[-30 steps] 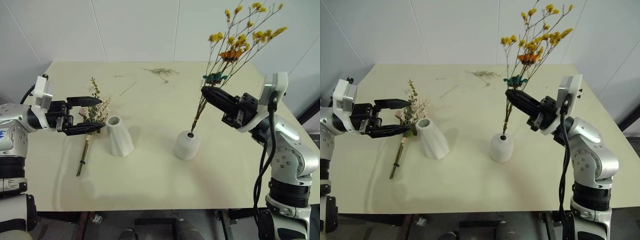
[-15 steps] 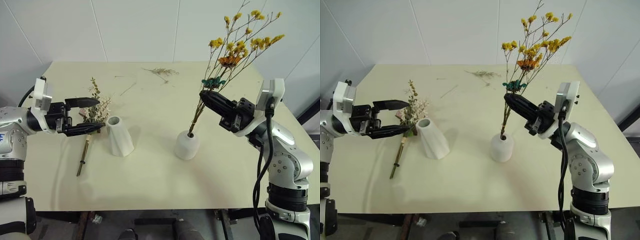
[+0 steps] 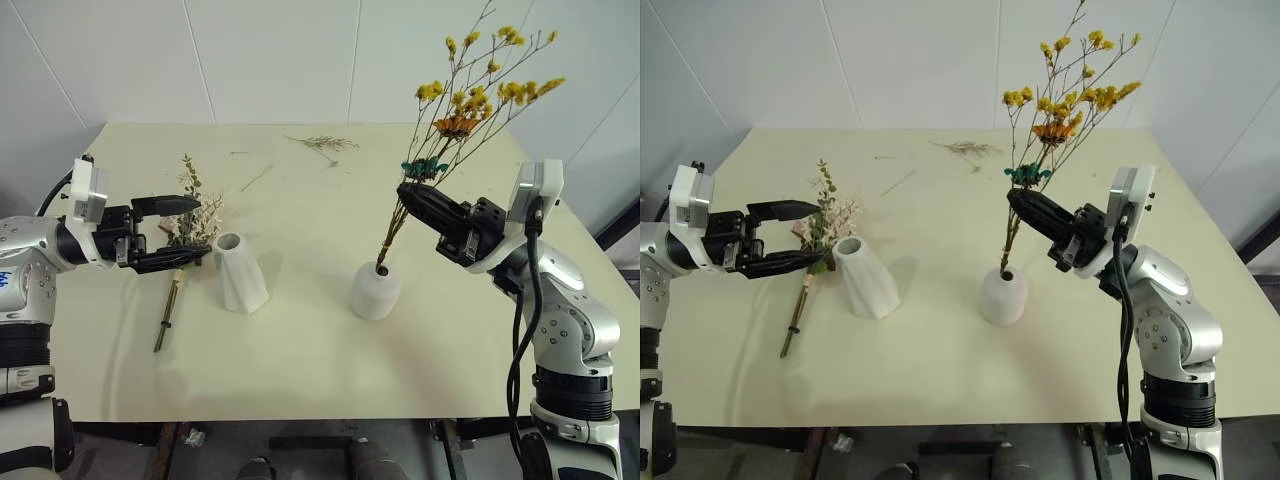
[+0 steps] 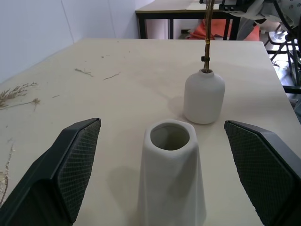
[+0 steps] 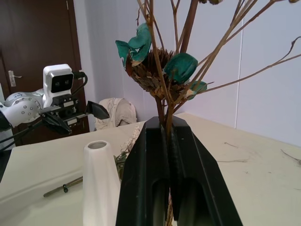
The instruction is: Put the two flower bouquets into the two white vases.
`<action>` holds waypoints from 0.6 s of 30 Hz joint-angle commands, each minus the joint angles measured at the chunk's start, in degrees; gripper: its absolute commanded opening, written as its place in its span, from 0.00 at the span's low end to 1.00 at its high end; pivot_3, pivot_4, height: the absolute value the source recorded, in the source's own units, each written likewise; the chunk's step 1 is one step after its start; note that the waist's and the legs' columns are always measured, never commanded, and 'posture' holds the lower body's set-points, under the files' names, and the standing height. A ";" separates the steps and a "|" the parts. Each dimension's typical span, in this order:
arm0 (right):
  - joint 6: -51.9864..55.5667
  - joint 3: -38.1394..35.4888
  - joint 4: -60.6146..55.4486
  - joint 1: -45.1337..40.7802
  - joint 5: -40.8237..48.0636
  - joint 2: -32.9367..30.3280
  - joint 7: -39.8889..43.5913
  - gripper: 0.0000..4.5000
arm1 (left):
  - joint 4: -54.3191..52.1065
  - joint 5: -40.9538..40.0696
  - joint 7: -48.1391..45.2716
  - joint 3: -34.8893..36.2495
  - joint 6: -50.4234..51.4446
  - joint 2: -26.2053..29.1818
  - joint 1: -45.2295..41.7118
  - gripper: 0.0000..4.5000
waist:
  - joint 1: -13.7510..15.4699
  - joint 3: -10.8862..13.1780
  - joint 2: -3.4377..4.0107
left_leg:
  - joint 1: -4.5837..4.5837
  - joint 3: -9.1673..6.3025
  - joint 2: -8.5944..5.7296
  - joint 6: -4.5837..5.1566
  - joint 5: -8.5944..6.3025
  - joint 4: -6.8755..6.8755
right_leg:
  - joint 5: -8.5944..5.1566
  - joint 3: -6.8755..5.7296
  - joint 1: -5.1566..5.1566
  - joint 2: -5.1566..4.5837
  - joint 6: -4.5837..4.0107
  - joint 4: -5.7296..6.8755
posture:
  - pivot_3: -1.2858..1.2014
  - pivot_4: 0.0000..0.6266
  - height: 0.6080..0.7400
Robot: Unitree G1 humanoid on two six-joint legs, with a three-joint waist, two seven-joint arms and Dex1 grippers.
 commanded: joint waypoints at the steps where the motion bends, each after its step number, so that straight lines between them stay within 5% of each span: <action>1: -1.41 0.27 1.18 1.48 -0.79 -1.26 1.01 0.01 | -2.71 -1.24 0.55 2.51 -0.42 0.26 0.69 1.00 | 0.01 -0.01 -0.02 | 0.00 0.00 0.00 0.00 0.00 0.00 | 0.00 0.00 0.00 0.00 0.00 0.00 | 0.52 0.24 1.00; 18: -2.71 -0.60 0.60 3.44 0.18 -3.84 0.00 0.01 | -2.68 -0.88 0.86 2.32 -0.48 -0.70 0.11 1.00 | 0.15 -0.08 -0.13 | 0.08 0.00 0.00 0.00 0.00 0.01 | -0.01 0.00 0.08 0.00 -0.01 -0.01 | 0.52 0.24 1.00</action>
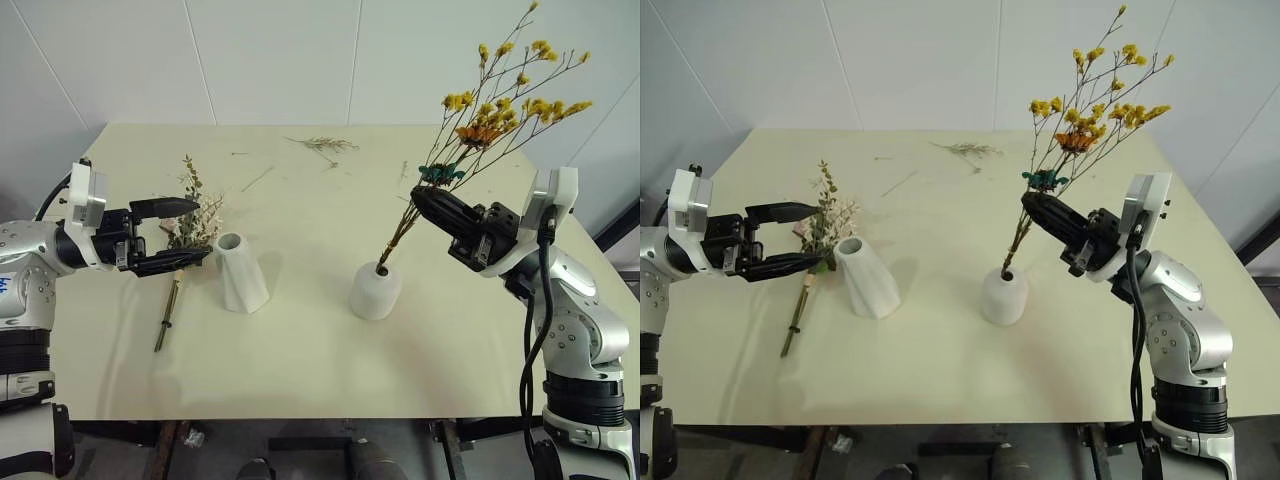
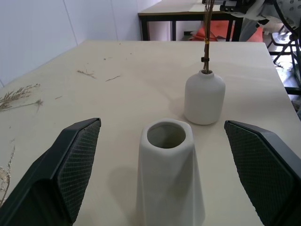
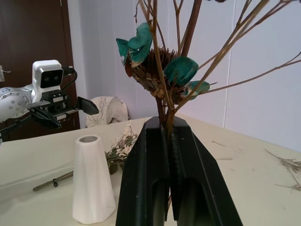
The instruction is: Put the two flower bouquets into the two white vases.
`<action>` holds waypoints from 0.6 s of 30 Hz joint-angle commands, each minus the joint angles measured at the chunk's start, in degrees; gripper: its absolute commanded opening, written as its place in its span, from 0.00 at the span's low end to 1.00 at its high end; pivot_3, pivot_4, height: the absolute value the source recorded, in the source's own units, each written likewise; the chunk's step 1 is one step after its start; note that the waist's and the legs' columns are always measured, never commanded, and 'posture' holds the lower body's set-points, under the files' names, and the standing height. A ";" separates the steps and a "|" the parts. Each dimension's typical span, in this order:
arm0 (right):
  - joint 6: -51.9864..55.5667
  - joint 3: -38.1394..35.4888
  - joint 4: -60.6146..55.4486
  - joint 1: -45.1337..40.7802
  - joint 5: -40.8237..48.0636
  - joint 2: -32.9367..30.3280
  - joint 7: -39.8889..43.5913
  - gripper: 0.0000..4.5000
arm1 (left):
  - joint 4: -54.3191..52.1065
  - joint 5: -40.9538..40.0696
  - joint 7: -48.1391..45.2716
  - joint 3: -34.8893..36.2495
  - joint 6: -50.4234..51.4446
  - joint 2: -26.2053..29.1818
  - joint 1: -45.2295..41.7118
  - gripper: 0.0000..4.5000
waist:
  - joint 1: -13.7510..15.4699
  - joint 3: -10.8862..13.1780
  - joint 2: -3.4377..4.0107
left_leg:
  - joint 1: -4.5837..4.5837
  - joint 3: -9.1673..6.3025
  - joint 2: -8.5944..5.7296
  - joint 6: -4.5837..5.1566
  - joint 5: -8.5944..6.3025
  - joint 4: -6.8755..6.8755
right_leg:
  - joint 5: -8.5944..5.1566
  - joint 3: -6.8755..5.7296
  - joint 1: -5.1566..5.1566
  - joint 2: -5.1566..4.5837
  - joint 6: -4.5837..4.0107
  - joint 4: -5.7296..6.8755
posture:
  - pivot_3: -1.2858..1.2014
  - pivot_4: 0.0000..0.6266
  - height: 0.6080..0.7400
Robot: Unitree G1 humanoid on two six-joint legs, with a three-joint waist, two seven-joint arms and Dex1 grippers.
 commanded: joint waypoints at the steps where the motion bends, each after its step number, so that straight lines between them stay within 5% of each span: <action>1: 0.81 -0.34 -0.94 0.89 0.11 -1.48 -0.69 0.01 | -0.80 -0.77 0.19 1.26 -0.52 0.21 -1.65 1.00 | 0.01 0.00 0.00 | 0.00 0.00 0.00 0.00 0.00 0.00 | 0.00 0.00 0.00 0.00 0.00 0.00 | 0.52 0.24 1.00; 18: 2.58 -2.28 -1.56 -1.92 3.68 -3.30 -3.04 0.01 | -0.01 -0.27 0.22 0.44 -0.76 -1.19 -3.09 1.00 | 0.60 0.00 0.00 | -0.03 0.00 0.00 0.00 0.00 -0.05 | -0.01 0.00 -0.03 0.00 -0.01 -0.05 | 0.52 0.24 1.00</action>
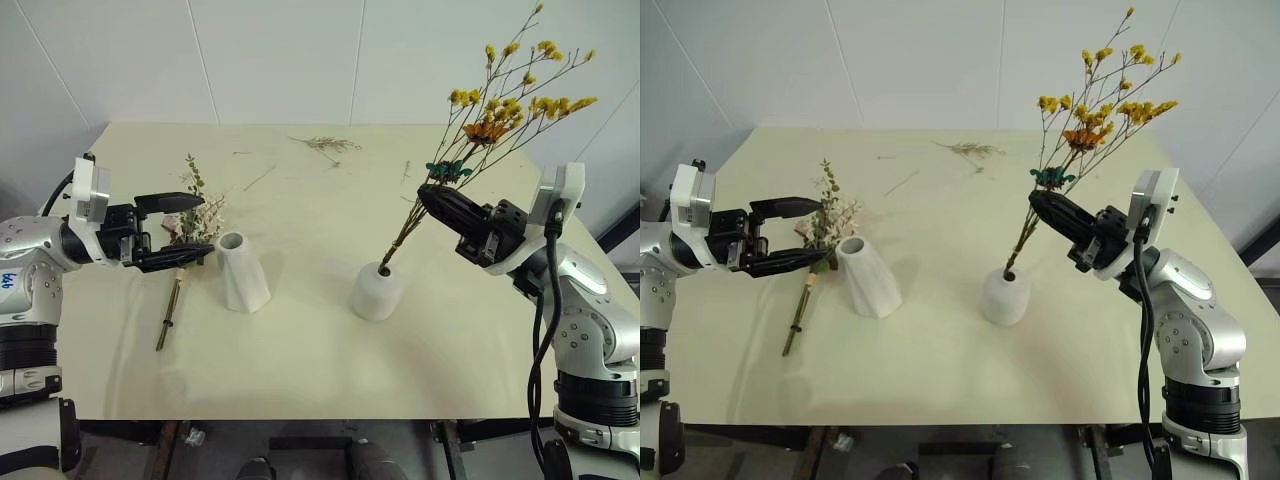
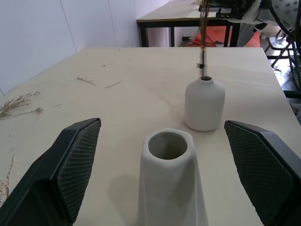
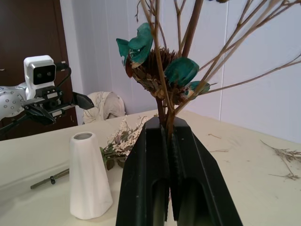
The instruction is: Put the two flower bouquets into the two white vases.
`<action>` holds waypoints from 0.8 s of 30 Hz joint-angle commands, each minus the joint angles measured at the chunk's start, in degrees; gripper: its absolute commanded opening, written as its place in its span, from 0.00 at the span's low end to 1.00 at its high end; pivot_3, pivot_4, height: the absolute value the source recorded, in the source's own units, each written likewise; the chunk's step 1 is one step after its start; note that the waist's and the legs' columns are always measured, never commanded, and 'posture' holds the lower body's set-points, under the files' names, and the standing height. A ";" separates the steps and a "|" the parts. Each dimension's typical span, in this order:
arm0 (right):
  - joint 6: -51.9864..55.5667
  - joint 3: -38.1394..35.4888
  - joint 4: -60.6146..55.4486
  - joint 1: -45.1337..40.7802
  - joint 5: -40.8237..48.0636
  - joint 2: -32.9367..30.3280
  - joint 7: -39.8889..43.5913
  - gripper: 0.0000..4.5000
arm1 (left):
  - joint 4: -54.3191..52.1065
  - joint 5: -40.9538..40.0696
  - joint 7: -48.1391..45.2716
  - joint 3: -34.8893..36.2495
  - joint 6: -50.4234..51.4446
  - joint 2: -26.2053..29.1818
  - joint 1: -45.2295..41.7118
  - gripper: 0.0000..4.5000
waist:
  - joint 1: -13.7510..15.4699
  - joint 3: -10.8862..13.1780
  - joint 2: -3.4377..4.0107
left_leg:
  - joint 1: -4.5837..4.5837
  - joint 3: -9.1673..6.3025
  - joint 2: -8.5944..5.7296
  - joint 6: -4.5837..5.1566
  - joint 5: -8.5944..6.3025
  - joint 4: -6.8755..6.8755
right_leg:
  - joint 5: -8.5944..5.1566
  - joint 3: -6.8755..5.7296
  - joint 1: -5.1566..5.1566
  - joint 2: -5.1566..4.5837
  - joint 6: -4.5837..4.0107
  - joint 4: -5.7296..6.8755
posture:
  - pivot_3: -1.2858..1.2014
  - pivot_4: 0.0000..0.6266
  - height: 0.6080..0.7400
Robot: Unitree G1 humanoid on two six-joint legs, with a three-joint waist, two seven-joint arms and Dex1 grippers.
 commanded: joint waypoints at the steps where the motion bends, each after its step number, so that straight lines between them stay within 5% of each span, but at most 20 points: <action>1: 0.04 -1.63 -1.48 -1.40 1.47 -0.90 -0.87 0.01 | -0.19 -0.24 0.37 0.79 -0.68 0.00 -1.42 1.00 | 0.16 0.00 0.00 | -0.01 0.00 0.00 0.00 0.00 0.00 | 0.00 0.00 -0.01 0.00 0.00 0.00 | 0.52 0.24 1.00; 24: 3.58 -2.55 -4.71 0.17 4.82 -3.16 -2.21 0.01 | 0.07 -0.22 0.22 0.95 -0.83 -0.13 -0.72 1.00 | 0.37 0.00 0.00 | -0.07 0.00 0.02 0.00 0.00 -0.37 | -0.01 -0.03 -0.07 -0.04 -0.02 -0.36 | 0.52 0.24 1.00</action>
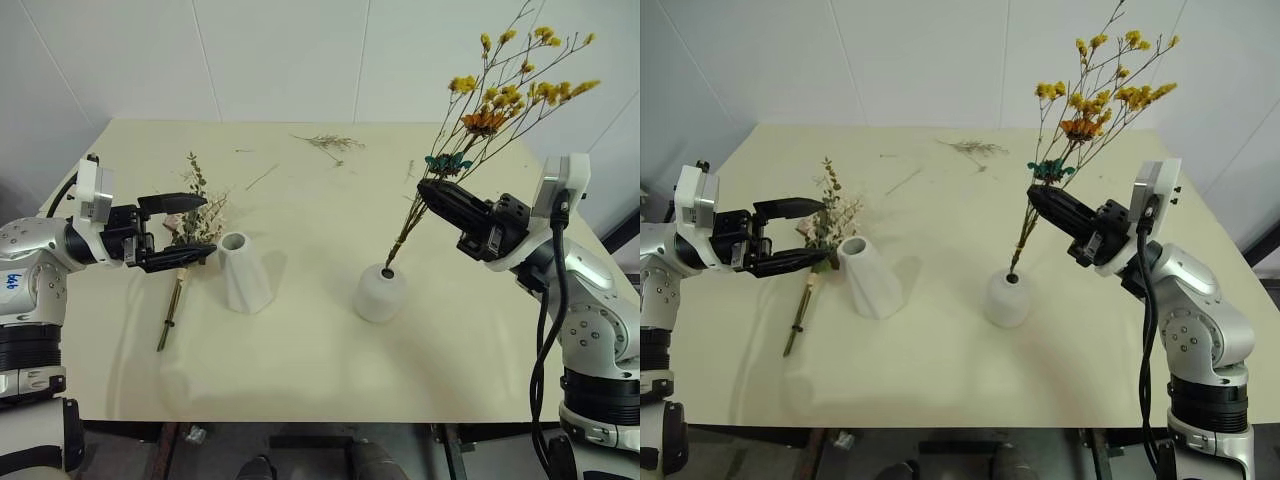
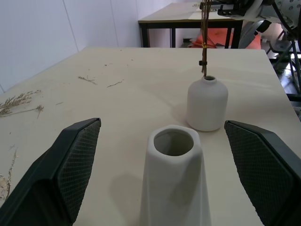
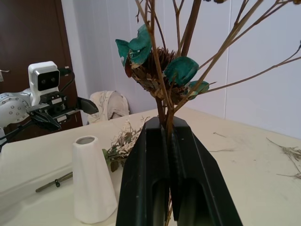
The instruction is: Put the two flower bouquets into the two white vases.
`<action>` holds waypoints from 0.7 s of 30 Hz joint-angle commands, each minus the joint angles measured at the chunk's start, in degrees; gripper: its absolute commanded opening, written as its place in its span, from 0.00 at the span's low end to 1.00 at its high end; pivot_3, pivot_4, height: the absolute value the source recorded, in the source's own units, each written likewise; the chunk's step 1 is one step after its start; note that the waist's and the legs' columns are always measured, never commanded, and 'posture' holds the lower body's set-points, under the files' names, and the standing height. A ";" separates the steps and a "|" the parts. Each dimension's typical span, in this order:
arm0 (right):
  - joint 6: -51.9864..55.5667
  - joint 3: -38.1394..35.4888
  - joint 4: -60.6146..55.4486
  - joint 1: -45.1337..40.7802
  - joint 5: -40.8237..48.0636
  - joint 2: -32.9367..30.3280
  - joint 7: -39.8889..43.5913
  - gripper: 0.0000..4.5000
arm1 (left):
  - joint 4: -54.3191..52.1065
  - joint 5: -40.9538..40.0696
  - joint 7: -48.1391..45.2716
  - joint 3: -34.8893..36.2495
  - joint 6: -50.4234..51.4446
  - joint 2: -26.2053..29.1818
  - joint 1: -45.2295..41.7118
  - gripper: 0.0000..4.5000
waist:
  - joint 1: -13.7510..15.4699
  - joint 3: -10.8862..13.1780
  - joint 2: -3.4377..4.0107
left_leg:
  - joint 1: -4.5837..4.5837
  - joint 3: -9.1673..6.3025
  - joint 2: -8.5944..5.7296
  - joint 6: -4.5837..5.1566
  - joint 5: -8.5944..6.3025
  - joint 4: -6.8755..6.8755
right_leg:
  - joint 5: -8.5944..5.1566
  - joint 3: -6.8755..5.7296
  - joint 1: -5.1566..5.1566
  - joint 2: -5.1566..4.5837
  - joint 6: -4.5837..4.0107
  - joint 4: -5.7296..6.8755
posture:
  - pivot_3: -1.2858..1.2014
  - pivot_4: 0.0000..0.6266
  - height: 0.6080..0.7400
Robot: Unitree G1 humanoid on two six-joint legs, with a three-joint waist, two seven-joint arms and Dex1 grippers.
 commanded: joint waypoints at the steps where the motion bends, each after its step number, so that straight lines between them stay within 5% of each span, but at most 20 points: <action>1: 0.01 -1.89 -2.76 0.39 1.66 -1.07 -0.24 0.01 | 0.04 -0.22 0.01 0.91 -0.81 0.13 -0.78 1.00 | 0.00 0.00 0.00 | 0.00 0.00 0.00 0.00 0.00 0.00 | 0.00 0.00 0.00 0.00 0.00 0.00 | 0.52 0.24 1.00; 21: -3.49 0.27 -1.13 5.45 -2.56 -0.02 2.30 0.01 | 0.68 -0.02 -0.28 0.66 -0.79 0.30 -1.67 1.00 | 0.01 0.00 0.00 | 0.00 0.00 0.00 0.00 0.00 -0.01 | 0.00 -0.01 0.01 0.01 0.00 -0.02 | 0.52 0.24 1.00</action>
